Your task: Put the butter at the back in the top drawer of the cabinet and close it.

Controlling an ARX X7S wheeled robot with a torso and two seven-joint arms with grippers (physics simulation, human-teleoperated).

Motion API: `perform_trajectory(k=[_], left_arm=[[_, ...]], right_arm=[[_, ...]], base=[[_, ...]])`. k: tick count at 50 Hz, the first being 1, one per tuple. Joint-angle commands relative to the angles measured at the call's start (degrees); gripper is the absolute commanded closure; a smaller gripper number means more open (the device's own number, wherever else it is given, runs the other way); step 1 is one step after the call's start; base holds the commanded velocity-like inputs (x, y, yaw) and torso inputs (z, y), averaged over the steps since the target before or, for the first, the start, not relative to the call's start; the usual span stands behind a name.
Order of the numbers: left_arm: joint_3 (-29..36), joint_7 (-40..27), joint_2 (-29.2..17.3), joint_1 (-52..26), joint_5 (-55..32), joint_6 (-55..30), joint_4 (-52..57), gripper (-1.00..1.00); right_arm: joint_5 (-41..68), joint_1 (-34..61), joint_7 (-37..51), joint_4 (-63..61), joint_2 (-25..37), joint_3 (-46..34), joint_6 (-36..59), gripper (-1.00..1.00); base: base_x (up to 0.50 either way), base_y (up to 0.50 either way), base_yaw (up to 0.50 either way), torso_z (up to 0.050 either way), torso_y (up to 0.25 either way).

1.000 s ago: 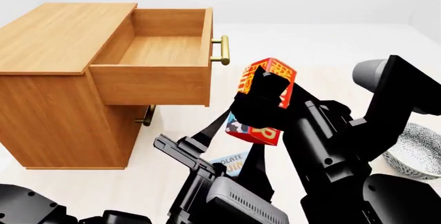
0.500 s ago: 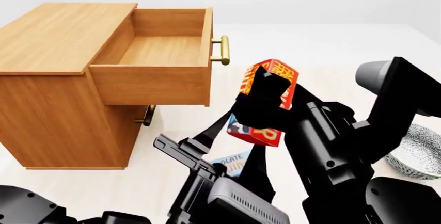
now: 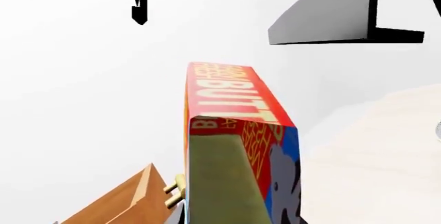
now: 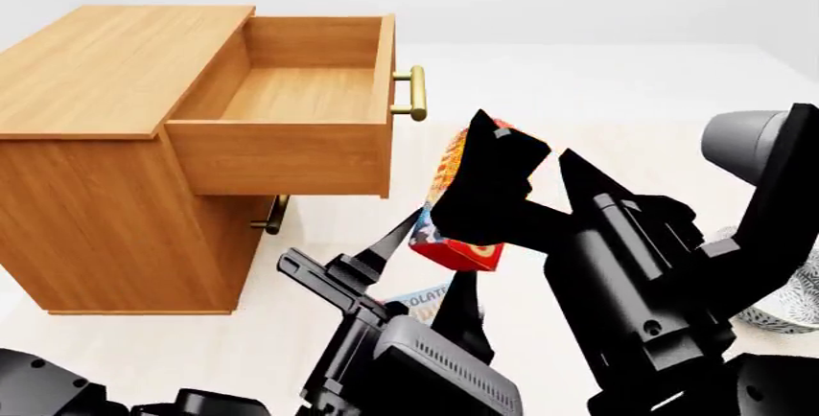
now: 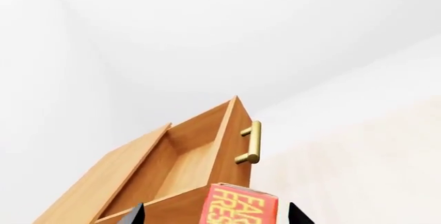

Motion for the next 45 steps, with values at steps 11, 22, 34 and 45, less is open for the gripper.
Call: perform_trajectory(k=[11,22,34,45], left_arm=[[-5.8,1.0,-5.6,-3.6,-3.0,2.8,0.9,1.0],[-9.0,1.7,-8.4,-6.4,-6.4,3.3,2.3,1.0],[-14.2,6.0,-12.9,-10.7,-12.9,5.9,0.1,1.0],[-17.1,10.8,-15.9,-11.9,-16.8,8.6,-5.8,1.0]], right_arm=[[1.6,-1.5,-1.8,-5.4,10.4,0.2,-9.9,-1.0],[-1.4,-6.6,-6.3,-5.7,12.0,2.2,-9.7,-1.0],[-3.7,-11.9,-10.9,-6.3,13.7,4.6,-9.5,-1.0],[-11.5,-18.8,-20.7,-5.7,15.7,8.5,-8.0,-1.0]], base=[[0.0,0.0,0.0,0.0,0.001],[0.0,0.0,0.0,0.001,0.001],[0.0,0.0,0.0,0.0,0.001],[0.0,0.0,0.0,0.001,0.001]])
